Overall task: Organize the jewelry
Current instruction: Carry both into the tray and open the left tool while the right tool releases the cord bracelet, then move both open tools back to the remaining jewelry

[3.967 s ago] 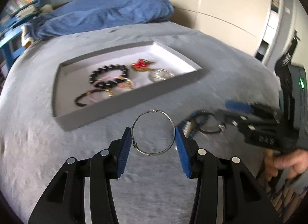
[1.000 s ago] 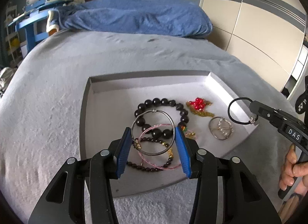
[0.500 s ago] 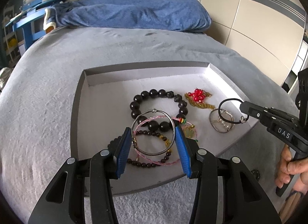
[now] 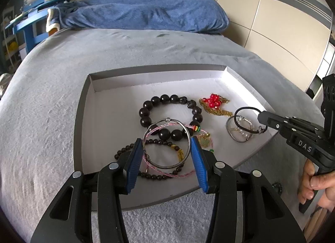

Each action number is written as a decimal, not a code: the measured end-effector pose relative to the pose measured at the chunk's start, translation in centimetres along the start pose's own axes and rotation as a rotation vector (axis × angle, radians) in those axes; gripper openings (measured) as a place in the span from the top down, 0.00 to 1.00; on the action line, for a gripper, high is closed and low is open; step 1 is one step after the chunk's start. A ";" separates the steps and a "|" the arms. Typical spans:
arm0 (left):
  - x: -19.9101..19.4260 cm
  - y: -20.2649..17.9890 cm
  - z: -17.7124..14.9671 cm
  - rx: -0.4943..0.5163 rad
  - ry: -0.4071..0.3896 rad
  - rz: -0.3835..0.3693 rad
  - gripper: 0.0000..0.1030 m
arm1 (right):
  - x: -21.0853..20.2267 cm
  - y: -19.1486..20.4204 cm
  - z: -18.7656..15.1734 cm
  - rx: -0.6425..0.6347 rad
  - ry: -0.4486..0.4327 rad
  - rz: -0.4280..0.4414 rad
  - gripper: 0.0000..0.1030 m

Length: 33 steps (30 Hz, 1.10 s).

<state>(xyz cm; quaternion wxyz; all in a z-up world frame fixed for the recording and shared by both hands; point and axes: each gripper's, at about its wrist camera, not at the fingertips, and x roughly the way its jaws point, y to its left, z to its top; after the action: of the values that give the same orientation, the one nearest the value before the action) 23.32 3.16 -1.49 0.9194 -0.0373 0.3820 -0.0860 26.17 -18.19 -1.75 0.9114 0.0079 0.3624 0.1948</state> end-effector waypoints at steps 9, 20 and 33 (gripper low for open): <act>-0.6 -0.4 -0.1 0.004 -0.030 0.006 0.29 | -0.3 0.0 -0.1 0.000 -0.017 -0.007 0.92; -3.5 -0.9 -0.8 -0.016 -0.110 -0.008 0.22 | -2.9 -0.2 -1.3 0.012 -0.088 -0.022 0.75; -6.7 -2.9 -3.3 0.041 -0.114 -0.030 0.22 | -5.6 -0.8 -3.5 0.059 -0.110 -0.040 0.64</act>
<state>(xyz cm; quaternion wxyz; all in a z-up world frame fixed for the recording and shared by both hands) 15.94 1.57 1.21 0.9389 -0.0289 0.3263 -0.1056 20.50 -21.41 -0.77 0.9331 0.0380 0.3173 0.1649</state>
